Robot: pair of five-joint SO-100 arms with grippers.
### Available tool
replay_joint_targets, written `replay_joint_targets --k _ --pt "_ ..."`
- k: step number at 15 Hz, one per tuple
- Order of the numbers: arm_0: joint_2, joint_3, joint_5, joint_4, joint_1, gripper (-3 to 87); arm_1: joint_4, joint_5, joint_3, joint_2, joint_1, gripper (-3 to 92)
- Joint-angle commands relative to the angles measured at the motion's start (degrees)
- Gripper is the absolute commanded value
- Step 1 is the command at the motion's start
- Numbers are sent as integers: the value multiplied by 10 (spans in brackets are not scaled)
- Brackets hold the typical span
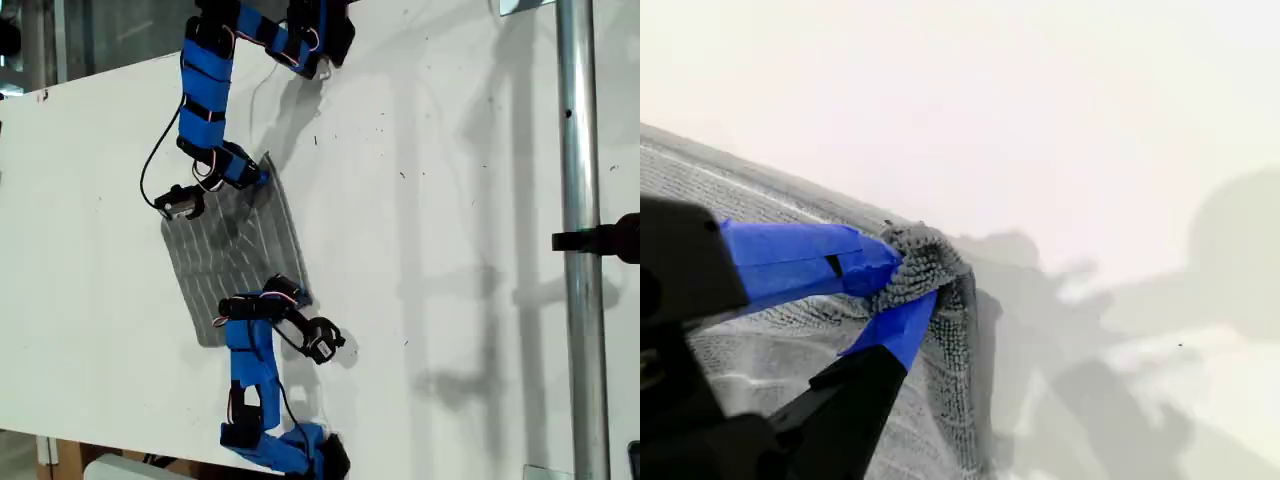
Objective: Grasp corners of a towel and fold twice.
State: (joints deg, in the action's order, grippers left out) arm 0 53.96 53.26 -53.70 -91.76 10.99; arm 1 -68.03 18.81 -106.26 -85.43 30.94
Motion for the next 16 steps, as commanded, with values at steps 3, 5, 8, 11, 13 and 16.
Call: replay_joint_targets --k 3,5,8,11,13,16 --pt "142 20 -50 -31 -129 -16 -105 157 -55 -277 -159 -2" --pt "178 64 -117 -32 -192 -16 -128 248 -40 -299 -287 -2" --pt "253 134 -227 -32 -277 -16 -127 365 36 -236 -455 -2" --pt "300 180 -224 -30 -254 -16 -140 333 106 -169 -416 -2" --pt "323 211 -145 -28 -159 -16 -145 251 109 -160 -289 -2" --pt "318 220 17 -9 23 -16 -126 107 129 -142 -87 -2"
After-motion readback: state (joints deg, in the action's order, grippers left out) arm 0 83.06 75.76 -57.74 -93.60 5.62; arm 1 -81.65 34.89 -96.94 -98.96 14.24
